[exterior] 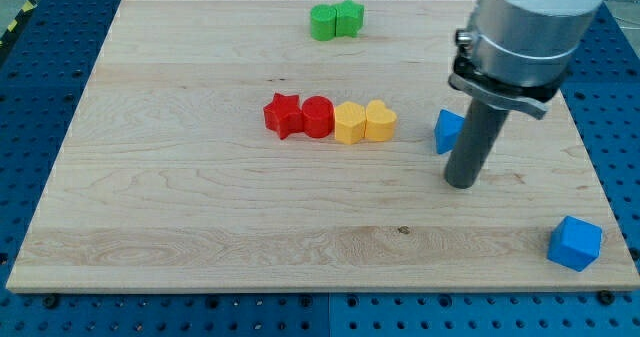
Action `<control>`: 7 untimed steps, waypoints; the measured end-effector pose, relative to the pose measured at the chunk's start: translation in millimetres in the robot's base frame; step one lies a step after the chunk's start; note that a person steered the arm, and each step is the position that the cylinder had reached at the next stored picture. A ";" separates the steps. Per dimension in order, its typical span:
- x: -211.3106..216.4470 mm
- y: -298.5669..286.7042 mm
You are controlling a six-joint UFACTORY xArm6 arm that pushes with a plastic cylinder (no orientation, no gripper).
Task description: Push triangle to the top right of the heart
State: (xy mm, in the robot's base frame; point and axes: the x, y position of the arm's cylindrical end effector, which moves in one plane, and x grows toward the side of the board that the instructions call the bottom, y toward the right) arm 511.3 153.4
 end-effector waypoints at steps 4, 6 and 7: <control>-59.9 -35.4; -64.6 -23.8; -76.4 17.9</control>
State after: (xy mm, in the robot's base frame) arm 434.9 171.3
